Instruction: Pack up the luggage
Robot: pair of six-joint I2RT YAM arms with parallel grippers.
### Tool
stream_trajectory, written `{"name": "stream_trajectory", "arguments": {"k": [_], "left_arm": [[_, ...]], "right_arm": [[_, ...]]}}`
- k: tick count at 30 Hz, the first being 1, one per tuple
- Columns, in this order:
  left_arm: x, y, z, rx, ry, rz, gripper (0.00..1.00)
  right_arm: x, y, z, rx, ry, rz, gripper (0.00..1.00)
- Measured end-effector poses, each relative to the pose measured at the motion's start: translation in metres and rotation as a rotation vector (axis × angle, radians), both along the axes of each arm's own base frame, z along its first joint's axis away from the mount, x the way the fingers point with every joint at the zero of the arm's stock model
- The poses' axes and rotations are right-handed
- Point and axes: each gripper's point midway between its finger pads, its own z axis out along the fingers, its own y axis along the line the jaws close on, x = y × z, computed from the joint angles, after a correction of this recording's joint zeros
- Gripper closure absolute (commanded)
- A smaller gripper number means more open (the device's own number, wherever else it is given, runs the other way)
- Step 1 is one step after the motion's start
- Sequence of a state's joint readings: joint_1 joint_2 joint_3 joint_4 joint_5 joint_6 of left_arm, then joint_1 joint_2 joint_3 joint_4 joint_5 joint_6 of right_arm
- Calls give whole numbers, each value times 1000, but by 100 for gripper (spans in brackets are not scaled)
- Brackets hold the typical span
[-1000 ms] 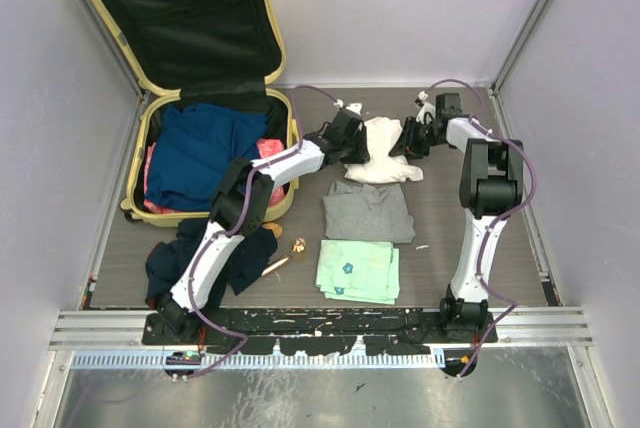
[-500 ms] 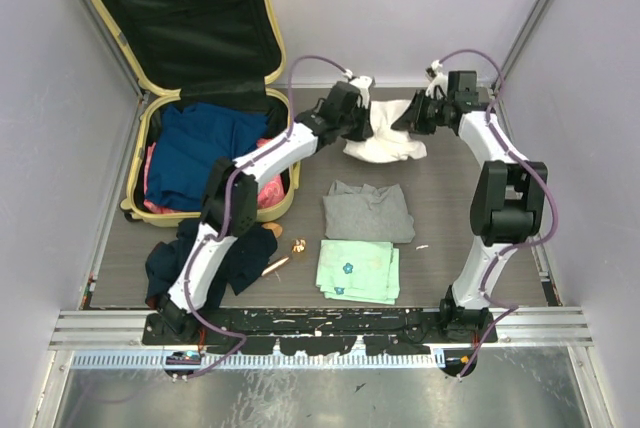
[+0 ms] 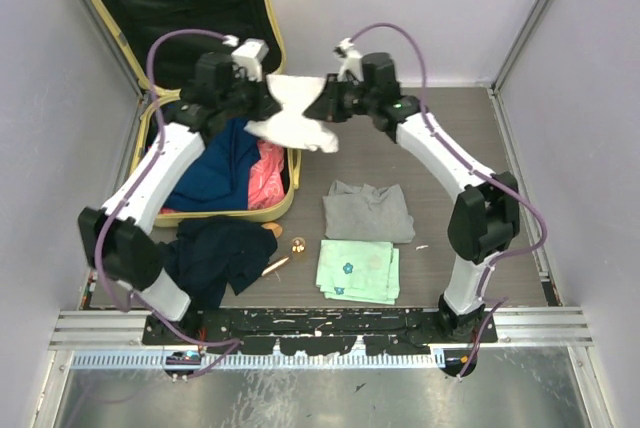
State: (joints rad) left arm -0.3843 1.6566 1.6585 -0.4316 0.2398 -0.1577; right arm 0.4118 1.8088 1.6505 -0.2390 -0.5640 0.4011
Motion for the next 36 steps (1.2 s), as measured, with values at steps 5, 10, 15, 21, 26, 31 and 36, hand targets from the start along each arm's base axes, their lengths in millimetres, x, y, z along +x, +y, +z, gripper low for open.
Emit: {"name": "stream_trajectory", "arguments": {"k": [5, 10, 15, 21, 26, 31, 36], "left_arm": [[-22, 80, -22, 44, 59, 88, 100], [-50, 136, -67, 113, 154, 138, 100], [-66, 154, -128, 166, 283, 118, 89], [-67, 154, -166, 187, 394, 66, 46], [-65, 166, -149, 200, 385, 71, 20], [-57, 178, -109, 242, 299, 45, 5], [-67, 173, -71, 286, 183, -65, 5]], "right_arm": [[-28, 80, 1, 6, -26, 107, 99], [-51, 134, -43, -35, 17, 176, 97], [-60, 149, -99, -105, 99, 188, 78], [-60, 133, -135, -173, 155, 156, 21], [-59, 128, -115, -164, 105, 175, 11], [-44, 99, -92, -160, 53, 187, 8], [-30, 53, -57, -161, -22, 194, 8]]}}
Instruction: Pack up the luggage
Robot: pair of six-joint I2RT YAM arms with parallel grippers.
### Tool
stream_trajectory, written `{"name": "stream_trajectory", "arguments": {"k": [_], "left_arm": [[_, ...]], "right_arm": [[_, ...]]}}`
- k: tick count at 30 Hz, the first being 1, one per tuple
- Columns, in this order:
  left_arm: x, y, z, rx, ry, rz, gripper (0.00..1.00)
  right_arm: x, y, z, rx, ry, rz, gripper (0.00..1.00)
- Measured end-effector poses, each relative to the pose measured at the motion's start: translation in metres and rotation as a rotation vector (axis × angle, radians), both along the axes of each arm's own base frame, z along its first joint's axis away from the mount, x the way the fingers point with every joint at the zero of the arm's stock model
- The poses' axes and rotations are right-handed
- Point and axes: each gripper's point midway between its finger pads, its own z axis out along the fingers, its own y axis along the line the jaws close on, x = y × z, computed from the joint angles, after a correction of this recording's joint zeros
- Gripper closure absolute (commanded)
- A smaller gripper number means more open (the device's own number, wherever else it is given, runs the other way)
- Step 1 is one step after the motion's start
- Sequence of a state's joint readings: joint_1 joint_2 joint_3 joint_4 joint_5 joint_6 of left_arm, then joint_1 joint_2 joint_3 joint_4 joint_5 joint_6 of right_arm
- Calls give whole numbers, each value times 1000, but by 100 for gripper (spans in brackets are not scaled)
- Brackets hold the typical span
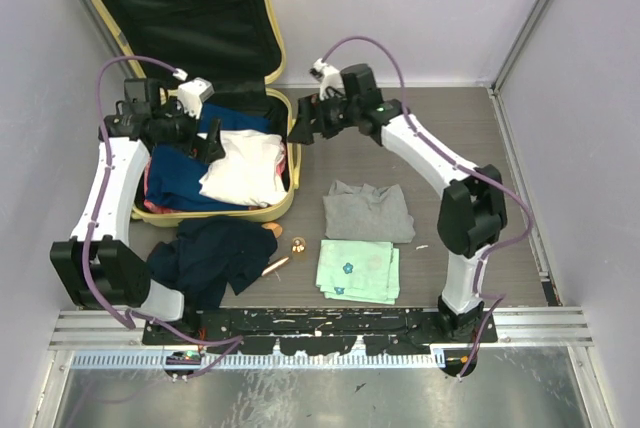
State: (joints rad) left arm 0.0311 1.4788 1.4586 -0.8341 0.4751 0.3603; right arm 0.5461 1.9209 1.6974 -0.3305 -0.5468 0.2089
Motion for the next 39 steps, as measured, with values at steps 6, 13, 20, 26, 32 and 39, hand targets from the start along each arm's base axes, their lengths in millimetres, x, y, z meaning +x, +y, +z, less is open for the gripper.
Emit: {"name": "stream_trajectory", "arguments": {"k": [6, 13, 20, 26, 32, 39], "left_arm": [[-19, -24, 13, -1, -51, -221, 30], [-37, -43, -45, 58, 56, -379, 45], [-44, -29, -112, 151, 214, -393, 28], [-44, -32, -80, 139, 102, -393, 11], [-24, -39, -34, 87, -21, -346, 2], [-14, -48, -9, 9, -75, -287, 2]], "right_arm": [[-1, -60, 14, -40, -55, 16, 11], [-34, -137, -48, -185, 55, 0, 13], [-79, -212, -106, -312, 243, -99, 13], [-89, -234, -116, -365, 247, -108, 10], [-71, -223, -111, -408, 100, 56, 6], [-37, -204, -147, -478, 15, 284, 3]]}}
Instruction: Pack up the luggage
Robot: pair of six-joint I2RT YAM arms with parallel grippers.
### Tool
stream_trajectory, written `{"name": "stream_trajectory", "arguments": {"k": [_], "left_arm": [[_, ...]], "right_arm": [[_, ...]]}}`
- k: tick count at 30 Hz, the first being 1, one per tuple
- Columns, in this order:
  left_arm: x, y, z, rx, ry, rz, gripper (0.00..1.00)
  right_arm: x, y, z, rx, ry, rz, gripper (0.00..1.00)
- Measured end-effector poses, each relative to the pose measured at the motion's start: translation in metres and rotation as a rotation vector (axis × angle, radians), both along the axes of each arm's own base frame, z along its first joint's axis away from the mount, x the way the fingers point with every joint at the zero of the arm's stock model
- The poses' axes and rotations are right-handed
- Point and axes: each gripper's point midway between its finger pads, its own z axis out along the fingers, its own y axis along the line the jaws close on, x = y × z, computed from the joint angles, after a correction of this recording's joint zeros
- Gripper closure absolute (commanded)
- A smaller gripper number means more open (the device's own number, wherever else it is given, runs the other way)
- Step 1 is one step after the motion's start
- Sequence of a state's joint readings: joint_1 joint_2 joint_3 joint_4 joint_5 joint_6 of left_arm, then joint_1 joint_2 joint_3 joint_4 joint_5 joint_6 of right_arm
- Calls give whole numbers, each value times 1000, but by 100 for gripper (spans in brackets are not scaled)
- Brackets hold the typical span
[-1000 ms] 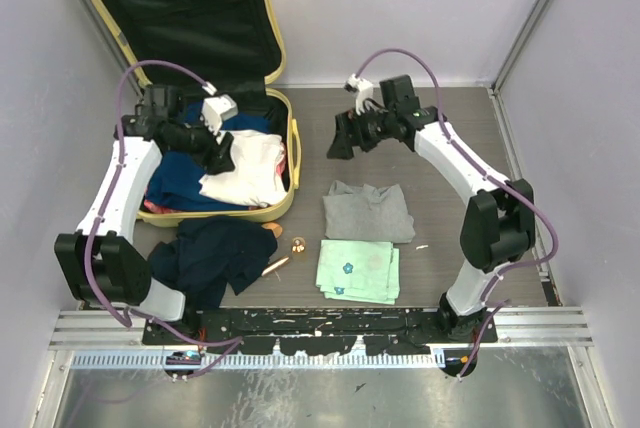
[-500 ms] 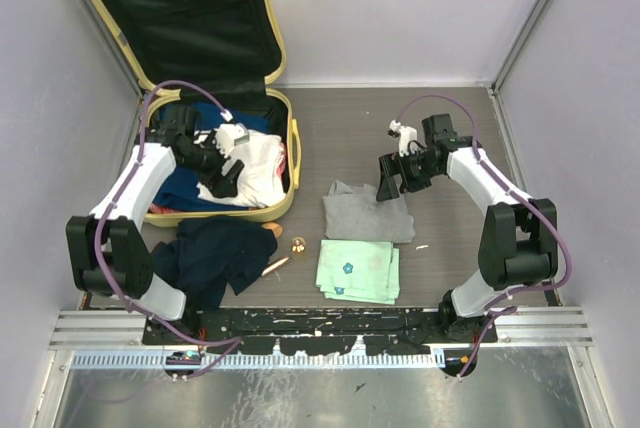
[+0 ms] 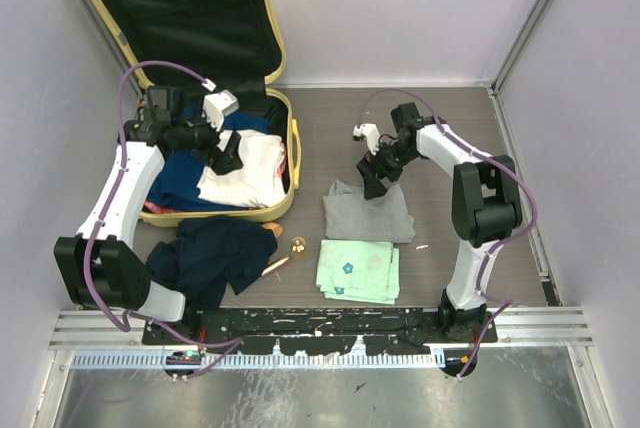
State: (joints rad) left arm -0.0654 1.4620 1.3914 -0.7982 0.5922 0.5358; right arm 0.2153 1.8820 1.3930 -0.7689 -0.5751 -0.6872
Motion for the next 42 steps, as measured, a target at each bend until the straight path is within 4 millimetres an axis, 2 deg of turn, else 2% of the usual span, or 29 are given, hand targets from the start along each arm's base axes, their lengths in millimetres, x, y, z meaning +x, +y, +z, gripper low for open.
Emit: {"name": "stream_trajectory", "arguments": {"k": [5, 8, 10, 17, 18, 21, 25, 36, 39, 42], "left_arm": [[-3, -1, 9, -16, -13, 11, 2], [-4, -1, 13, -19, -25, 13, 2], [-4, -1, 15, -21, -31, 13, 2], [0, -3, 19, -34, -47, 22, 1], [1, -5, 19, -35, -48, 21, 1], [4, -7, 21, -24, -62, 20, 1], [8, -11, 24, -15, -84, 26, 1], [23, -6, 35, -30, -113, 120, 2], [24, -14, 51, -76, -127, 92, 2], [17, -31, 76, -156, -147, 7, 2]], "right_arm": [[-12, 3, -30, -23, 70, 99, 11], [-22, 6, -39, -21, 100, 157, 22], [-27, 7, -40, -19, 104, 185, 35], [-40, 15, -48, 12, 170, 224, 93], [-39, 15, -47, 14, 172, 221, 98], [-34, 16, -40, 13, 169, 203, 99], [-12, 23, -20, 26, 111, 175, 99], [41, 34, 82, 71, -165, 113, 99], [52, 38, 106, 87, -227, 105, 99], [57, 41, 127, 104, -276, 106, 99]]}}
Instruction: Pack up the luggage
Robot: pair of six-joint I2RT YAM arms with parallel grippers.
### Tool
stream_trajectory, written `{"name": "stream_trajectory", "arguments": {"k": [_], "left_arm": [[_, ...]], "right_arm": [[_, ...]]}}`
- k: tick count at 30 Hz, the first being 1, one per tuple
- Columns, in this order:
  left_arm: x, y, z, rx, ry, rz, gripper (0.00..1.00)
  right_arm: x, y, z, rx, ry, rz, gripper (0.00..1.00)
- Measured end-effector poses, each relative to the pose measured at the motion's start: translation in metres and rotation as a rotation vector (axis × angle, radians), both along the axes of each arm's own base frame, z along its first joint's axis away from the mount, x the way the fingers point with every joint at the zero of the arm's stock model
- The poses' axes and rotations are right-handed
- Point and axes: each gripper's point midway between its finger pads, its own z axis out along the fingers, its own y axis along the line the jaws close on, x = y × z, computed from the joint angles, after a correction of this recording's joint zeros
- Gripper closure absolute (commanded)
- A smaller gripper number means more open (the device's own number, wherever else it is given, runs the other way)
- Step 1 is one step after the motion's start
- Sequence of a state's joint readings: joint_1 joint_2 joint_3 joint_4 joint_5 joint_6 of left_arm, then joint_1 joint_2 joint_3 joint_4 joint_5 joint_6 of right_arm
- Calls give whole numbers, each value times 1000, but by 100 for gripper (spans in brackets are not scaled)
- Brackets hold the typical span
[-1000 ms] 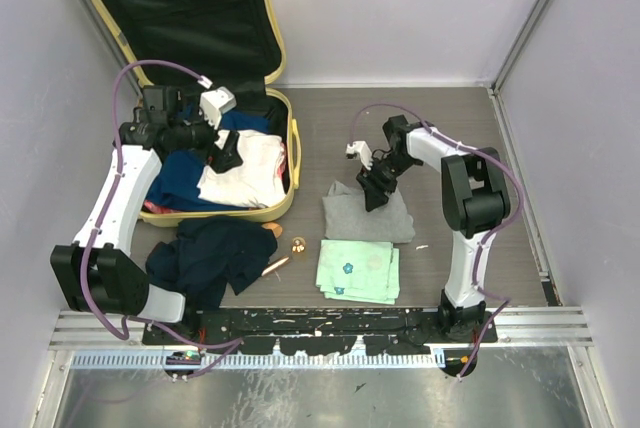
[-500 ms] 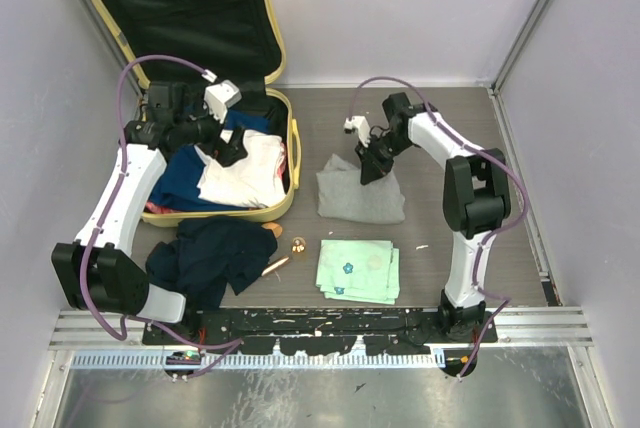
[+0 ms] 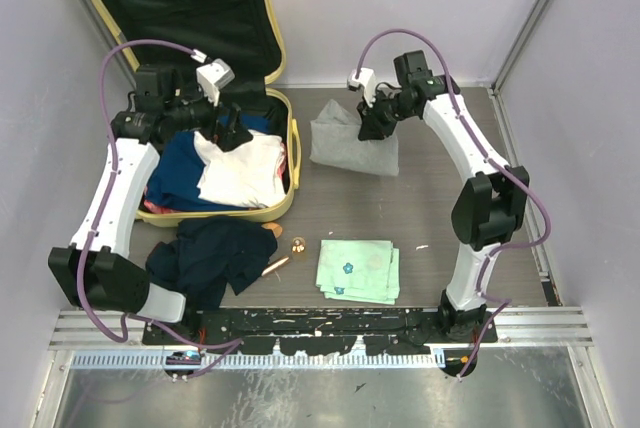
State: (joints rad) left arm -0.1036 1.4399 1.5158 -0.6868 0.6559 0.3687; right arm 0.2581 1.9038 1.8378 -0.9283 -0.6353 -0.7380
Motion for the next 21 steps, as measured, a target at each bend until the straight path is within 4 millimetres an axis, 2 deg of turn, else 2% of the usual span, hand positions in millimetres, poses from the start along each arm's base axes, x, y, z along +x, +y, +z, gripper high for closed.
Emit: {"name": "stream_trajectory", "arguments": {"k": [5, 9, 11, 17, 21], "left_arm": [[-15, -31, 27, -122, 8, -136, 2], [-20, -57, 37, -195, 57, -222, 2], [-24, -71, 38, -208, 80, -251, 2], [-55, -115, 35, -239, 137, -349, 2], [-70, -120, 16, -263, 205, -324, 2]], "right_arm": [[-10, 7, 33, 41, -69, 34, 99], [-31, 23, 68, 81, -153, 94, 99], [-44, 33, 85, 100, -197, 128, 99], [-82, 62, 126, 177, -280, 207, 99], [-89, 70, 138, 219, -292, 217, 99]]}}
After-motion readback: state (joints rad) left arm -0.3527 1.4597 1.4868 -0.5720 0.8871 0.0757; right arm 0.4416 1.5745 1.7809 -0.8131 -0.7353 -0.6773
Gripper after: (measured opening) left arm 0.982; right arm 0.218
